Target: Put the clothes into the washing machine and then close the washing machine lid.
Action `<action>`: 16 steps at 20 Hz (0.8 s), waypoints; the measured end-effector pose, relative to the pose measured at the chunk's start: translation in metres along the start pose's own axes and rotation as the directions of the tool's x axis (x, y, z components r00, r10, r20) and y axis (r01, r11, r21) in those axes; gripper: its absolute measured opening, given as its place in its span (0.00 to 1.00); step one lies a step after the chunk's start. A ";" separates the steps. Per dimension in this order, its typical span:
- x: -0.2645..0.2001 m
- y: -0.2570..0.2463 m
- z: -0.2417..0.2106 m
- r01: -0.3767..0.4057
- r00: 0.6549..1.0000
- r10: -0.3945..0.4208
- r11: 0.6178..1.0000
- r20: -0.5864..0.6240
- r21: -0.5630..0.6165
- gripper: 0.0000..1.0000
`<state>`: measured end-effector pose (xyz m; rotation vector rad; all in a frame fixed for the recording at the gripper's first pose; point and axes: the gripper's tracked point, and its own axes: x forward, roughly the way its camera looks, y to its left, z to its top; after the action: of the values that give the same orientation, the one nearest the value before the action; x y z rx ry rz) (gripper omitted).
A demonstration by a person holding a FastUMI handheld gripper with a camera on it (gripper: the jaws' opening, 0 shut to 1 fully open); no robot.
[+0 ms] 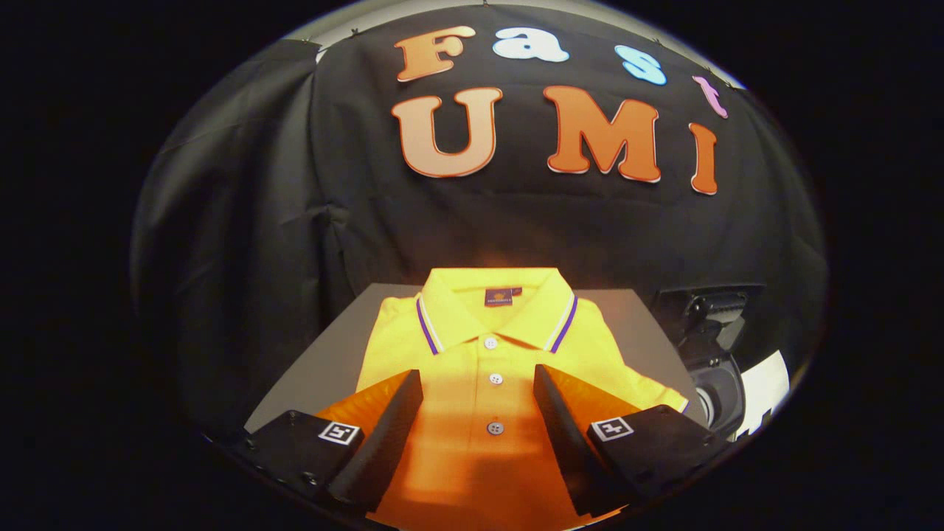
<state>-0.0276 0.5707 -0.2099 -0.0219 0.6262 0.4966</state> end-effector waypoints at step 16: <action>0.004 0.009 -0.006 -0.145 0.988 0.143 0.988 -0.052 -0.056 0.29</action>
<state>-0.0317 0.5795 -0.2157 -0.0457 0.6628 0.6563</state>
